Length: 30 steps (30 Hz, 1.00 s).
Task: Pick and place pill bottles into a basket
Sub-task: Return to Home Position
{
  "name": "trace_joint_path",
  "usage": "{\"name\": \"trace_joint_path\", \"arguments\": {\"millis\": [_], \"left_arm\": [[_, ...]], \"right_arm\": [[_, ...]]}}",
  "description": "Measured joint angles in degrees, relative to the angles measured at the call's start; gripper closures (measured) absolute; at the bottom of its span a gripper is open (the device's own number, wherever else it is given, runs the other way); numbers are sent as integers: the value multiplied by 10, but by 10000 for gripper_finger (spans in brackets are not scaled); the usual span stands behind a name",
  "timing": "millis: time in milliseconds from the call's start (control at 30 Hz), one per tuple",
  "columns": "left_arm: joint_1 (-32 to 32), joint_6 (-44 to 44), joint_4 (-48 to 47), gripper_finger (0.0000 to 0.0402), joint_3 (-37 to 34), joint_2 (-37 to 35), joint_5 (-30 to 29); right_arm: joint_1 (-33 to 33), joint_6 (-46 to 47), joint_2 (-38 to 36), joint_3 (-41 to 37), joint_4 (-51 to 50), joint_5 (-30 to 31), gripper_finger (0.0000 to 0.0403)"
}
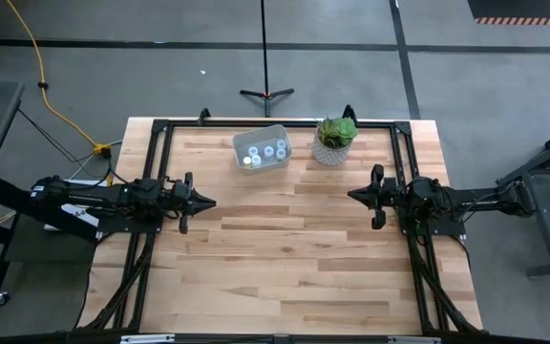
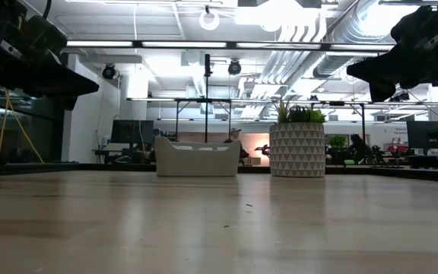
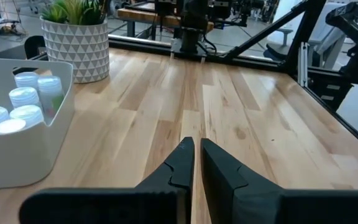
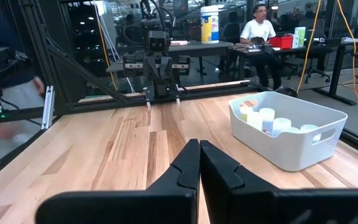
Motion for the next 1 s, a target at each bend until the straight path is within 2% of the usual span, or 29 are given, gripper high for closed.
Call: {"name": "trace_joint_path", "arguments": {"millis": [1000], "left_arm": [[0,0,0,341,0,0,0]], "right_arm": [[0,0,0,0,0,0,399]]}}
